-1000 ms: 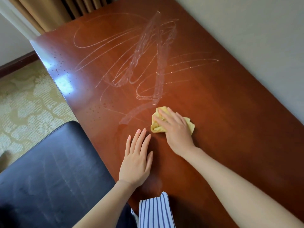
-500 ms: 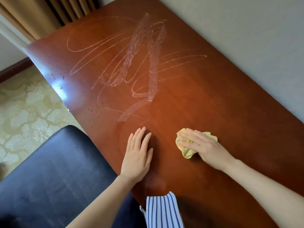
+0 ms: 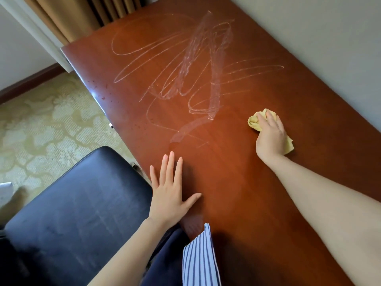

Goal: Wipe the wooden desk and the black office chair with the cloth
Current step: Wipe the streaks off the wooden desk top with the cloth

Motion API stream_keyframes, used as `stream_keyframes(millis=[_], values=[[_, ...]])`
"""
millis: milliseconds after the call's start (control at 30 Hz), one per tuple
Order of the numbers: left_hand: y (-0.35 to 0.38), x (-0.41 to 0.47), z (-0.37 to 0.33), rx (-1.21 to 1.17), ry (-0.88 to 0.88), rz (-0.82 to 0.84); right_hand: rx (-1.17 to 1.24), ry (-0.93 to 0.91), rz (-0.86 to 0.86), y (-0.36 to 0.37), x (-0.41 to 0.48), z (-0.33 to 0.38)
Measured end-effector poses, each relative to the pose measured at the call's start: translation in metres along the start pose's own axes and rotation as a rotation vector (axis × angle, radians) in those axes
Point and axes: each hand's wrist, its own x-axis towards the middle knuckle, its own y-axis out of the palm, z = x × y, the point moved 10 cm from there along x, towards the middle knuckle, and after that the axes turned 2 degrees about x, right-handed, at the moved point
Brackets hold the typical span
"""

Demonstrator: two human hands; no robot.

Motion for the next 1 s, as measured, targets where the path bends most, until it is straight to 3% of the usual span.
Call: stream_keyframes(millis=[67,200,500,800,1000], values=[[0.002,-0.007,0.02,0.033,-0.083,0.045,-0.016,0.039,0.002,0.007,0.0,0.018],[0.005,-0.018,0.056,0.0,-0.212,0.109,-0.003,-0.116,0.054,0.028,-0.012,0.082],[0.006,-0.022,0.063,0.028,-0.176,0.271,0.082,-0.58,0.154,0.06,-0.134,0.167],[-0.005,-0.019,0.06,0.352,-0.131,0.371,0.12,-0.891,0.149,0.041,-0.213,0.118],[-0.004,-0.02,0.055,0.36,-0.152,0.416,0.044,-0.767,0.143,0.02,-0.17,0.062]])
